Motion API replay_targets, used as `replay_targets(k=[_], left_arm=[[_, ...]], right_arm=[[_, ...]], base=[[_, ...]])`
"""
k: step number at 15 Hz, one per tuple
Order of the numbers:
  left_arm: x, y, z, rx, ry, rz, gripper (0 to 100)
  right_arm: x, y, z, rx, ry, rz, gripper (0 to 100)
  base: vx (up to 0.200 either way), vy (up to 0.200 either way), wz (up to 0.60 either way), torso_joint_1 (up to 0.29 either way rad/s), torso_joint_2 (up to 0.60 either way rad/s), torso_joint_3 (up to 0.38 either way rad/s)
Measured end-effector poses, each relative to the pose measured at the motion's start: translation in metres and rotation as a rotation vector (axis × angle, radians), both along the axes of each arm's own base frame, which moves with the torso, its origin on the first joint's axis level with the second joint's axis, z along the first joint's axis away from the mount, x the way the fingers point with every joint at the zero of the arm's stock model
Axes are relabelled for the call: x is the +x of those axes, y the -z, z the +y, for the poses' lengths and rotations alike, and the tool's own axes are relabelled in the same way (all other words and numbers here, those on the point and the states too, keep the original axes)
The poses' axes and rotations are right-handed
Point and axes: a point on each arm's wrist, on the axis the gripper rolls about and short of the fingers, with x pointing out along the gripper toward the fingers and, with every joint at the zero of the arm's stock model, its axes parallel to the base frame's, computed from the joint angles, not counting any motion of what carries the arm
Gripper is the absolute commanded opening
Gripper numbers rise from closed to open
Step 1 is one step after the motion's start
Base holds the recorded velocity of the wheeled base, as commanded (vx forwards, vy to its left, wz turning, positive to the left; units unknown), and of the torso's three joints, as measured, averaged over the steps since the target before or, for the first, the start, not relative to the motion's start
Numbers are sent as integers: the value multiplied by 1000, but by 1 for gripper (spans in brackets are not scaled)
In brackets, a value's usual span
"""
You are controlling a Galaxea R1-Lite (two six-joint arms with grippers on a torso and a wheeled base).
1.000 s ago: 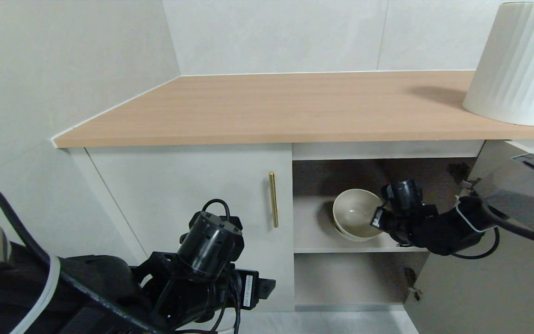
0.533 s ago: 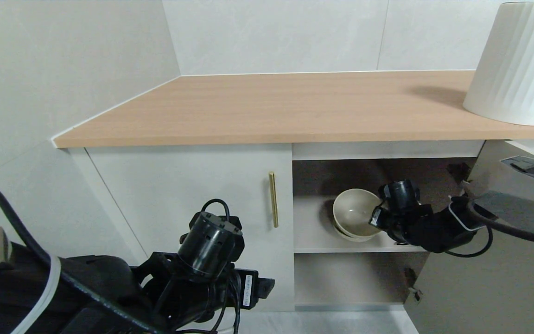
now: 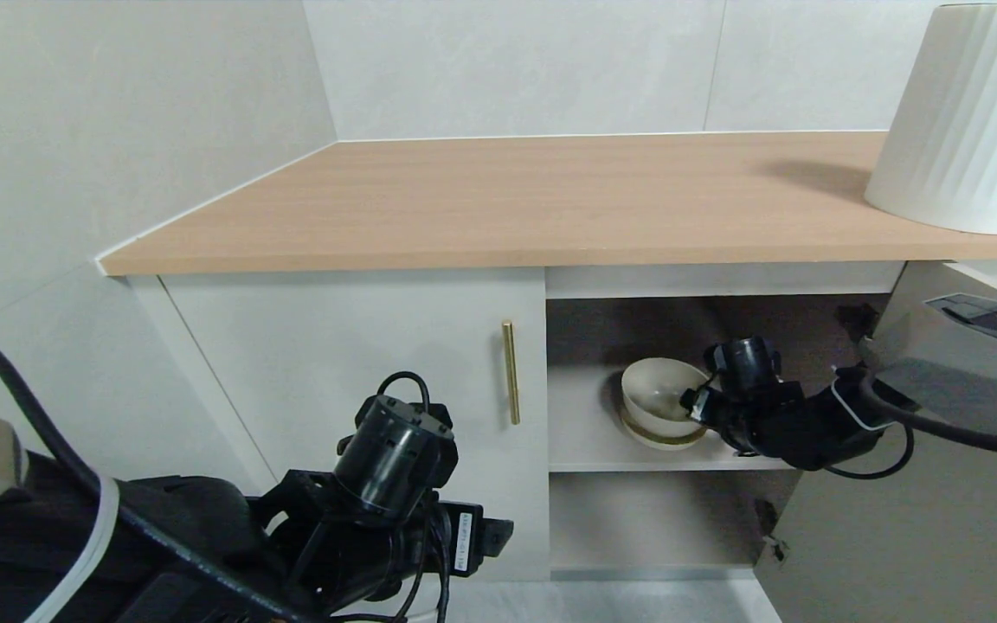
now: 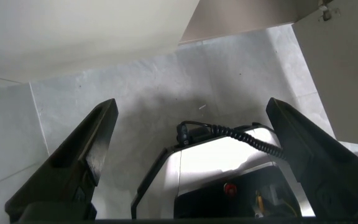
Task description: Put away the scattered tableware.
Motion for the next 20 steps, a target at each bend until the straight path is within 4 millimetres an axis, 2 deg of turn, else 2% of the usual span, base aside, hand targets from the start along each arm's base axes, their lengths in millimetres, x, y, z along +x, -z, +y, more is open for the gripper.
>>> replay_targets(k=[3, 5, 9, 12, 15, 17, 20], left_arm=[[0, 0, 0, 0, -1, 0, 100], [1, -3, 2, -4, -10, -9, 100], [-2, -24, 18, -39, -48, -65, 100], [-17, -44, 43, -58, -64, -125, 100], [-33, -51, 70, -74, -91, -157, 100], [-39, -55, 83, -92, -118, -174, 100], [-48, -61, 92, -100, -119, -209, 100]], right_arm=[[-3, 0, 0, -5, -4, 10, 100], [-14, -7, 5, -7, -30, 17, 100], [-68, -33, 12, -50, -197, 61, 100], [-117, -53, 7, -54, -335, 88, 100], [-167, -74, 2, -87, -452, 122, 100], [-186, -87, -2, -91, -483, 115, 100], [-209, -102, -13, -80, -522, 156, 100]], base=[[0, 0, 0, 0, 0, 0], [0, 0, 0, 0, 0, 0], [0, 0, 0, 0, 0, 0], [0, 0, 0, 0, 0, 0], [0, 0, 0, 0, 0, 0], [0, 0, 0, 0, 0, 0], [0, 0, 0, 0, 0, 0]])
